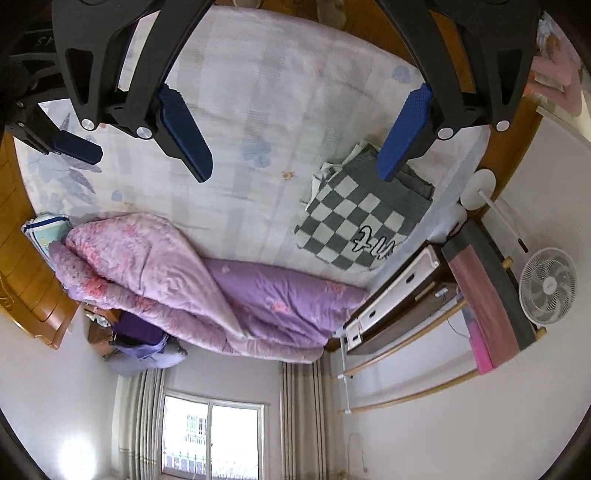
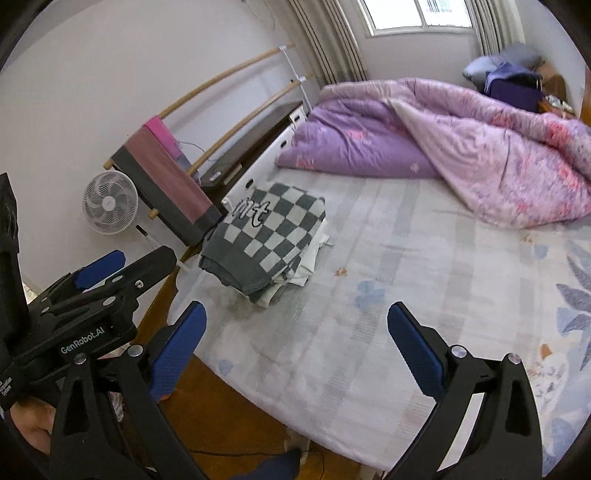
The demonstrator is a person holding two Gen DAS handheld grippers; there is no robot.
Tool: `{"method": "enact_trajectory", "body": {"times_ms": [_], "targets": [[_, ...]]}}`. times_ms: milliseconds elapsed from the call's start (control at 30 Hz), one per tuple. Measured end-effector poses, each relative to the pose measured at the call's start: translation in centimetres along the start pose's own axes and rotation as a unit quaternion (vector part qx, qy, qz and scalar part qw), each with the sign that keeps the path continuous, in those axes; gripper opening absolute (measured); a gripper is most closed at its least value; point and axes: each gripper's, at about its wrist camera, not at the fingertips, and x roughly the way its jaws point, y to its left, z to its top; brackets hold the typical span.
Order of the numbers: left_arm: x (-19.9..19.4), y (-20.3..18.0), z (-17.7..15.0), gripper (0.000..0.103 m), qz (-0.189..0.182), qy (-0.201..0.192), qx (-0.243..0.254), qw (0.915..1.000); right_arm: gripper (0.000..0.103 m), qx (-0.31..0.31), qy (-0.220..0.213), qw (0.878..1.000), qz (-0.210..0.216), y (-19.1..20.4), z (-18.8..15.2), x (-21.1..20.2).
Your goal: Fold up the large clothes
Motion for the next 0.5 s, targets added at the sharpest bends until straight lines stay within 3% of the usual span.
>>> {"method": "enact_trajectory", "body": {"times_ms": [167,500], "targets": [[-5.6,-1.5,-0.2,0.091,-0.005,-0.034,0.005,0.9994,0.095,-0.016,-0.032,0.999,-0.016,1.5,-1.0,-5.8],[-15.3,-0.5,-1.6,0.092,-0.040,-0.093,0.030,0.9944,0.095,-0.026,-0.100,0.994,-0.049,6.8,-4.5,-14.4]]}}
